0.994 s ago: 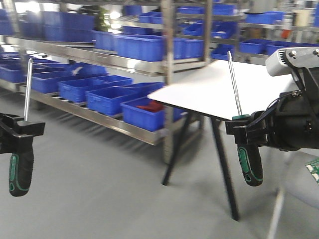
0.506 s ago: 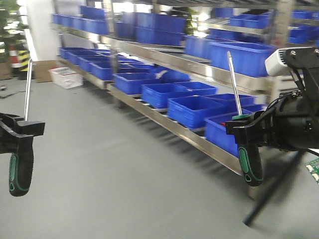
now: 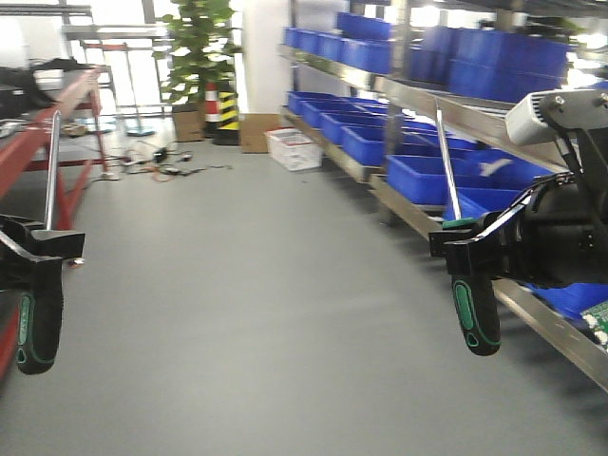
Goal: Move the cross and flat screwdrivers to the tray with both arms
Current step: 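Hold both screwdrivers while the base drives to the conveyor shelf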
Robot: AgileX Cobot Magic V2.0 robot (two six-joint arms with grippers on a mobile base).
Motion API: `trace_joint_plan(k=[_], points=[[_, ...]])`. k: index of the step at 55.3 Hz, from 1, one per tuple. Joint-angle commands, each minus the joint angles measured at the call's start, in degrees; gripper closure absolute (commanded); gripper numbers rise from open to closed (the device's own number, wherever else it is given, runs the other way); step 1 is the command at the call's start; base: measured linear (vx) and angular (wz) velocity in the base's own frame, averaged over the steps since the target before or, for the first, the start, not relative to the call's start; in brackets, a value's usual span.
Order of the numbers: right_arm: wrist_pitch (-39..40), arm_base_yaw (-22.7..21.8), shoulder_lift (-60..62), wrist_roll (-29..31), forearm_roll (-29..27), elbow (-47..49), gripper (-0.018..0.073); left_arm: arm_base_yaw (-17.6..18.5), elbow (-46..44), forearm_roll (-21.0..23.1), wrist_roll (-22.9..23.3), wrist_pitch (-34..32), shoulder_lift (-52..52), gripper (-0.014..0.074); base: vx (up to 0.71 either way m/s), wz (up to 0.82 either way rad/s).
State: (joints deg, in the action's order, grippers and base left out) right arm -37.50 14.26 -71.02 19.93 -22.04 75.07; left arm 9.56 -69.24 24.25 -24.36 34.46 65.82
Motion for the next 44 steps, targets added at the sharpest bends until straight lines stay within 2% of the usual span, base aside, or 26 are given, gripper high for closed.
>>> trace_joint_plan(k=[1,18,44], points=[[4.69,-0.08,1.77,0.11,-1.17,2.07,0.0567,0.26,-1.95,1.58,0.07,-4.81,-1.18,0.0599,0.56,0.6],[4.75,-0.08,1.77,0.11,-1.17,2.07,0.0567,0.26,-1.95,1.58,0.07,-4.81,-1.18,0.0599,0.57,0.48],[4.75,-0.08,1.77,0.11,-1.17,2.07,0.0567,0.26,-1.95,1.58,0.07,-4.81,-1.18,0.0599,0.58,0.25]])
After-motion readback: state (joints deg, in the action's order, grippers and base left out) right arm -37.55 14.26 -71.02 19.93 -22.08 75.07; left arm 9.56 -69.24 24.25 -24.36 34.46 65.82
